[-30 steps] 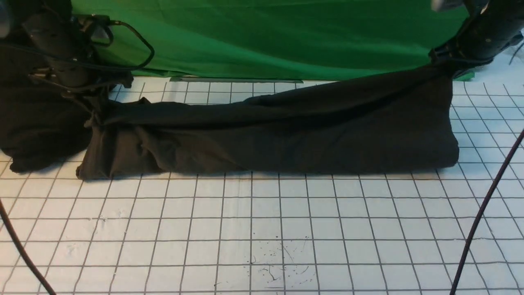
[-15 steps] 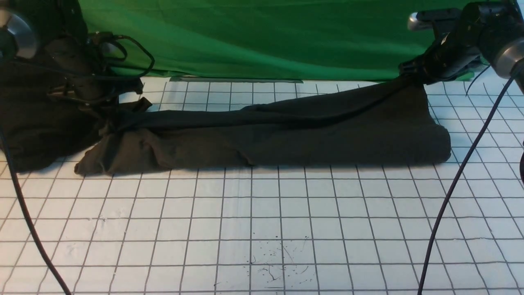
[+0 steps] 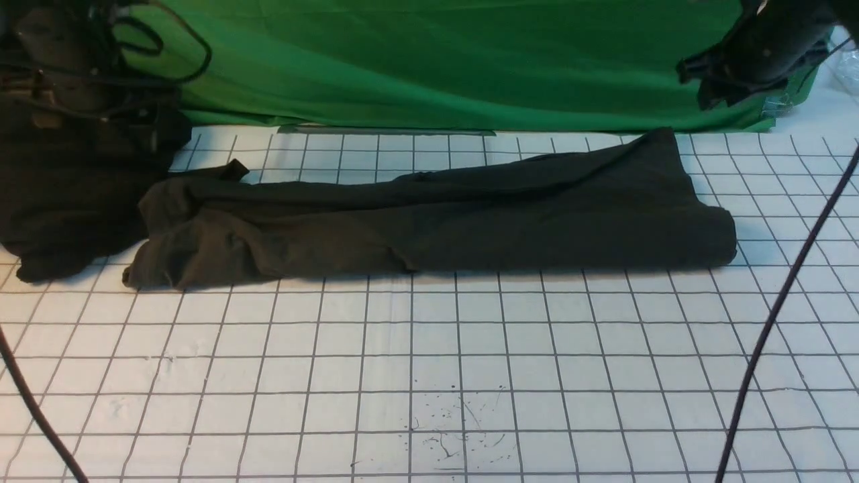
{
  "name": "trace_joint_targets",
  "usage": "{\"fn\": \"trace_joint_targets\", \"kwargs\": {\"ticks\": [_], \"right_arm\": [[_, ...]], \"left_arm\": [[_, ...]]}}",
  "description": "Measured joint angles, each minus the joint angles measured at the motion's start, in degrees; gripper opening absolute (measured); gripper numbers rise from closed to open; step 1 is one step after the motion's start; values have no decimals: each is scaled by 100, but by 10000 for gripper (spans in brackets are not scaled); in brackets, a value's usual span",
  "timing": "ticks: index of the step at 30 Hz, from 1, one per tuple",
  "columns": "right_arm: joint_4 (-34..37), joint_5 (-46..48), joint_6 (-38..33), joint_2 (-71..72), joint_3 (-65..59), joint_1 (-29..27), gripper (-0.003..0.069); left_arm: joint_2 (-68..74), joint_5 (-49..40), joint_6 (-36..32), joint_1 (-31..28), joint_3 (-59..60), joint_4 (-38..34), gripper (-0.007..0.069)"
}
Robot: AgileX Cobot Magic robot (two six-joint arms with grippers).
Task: Fold a long-sleeved shirt over a white checkered tablecloth.
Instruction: 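Grasp the waist and leg ends of the folded dark trousers and straighten them on the table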
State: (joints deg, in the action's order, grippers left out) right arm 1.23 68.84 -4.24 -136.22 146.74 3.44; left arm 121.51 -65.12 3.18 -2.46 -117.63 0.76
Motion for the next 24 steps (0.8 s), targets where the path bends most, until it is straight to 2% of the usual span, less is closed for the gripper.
{"fn": "trace_joint_targets", "kwargs": {"ticks": [1, 2, 3, 4, 5, 7, 13, 23, 24], "right_arm": [[6, 12, 0, 25, -1, 0, 125], [49, 41, -21, 210, 1, 0, 55], [73, 46, -21, 327, 6, 0, 34], [74, 46, -21, 349, 6, 0, 31], [98, 52, -42, 504, 6, 0, 19], [129, 58, -72, 740, -64, 7, 9], [155, 78, -175, 1314, -774, 136, 6], [200, 102, -306, 1478, -1385, 337, 6], [219, 102, -306, 1478, -1385, 365, 6]], "left_arm": [[-12, 0, -60, 9, -6, -76, 365], [-86, 0, -548, 155, -6, -737, 239], [-92, 0, -712, 257, -11, -904, 168], [-92, 0, -751, 285, -11, -936, 153], [-76, 5, -973, 502, -11, -1075, 72], [55, 30, -1218, 867, -11, -1184, 15], [841, 787, -1390, 1568, -11, -1340, 0], [1618, 1741, -1390, 1693, -11, -1840, 1], [1649, 2066, -1363, 1693, -11, -1849, 1]]}}
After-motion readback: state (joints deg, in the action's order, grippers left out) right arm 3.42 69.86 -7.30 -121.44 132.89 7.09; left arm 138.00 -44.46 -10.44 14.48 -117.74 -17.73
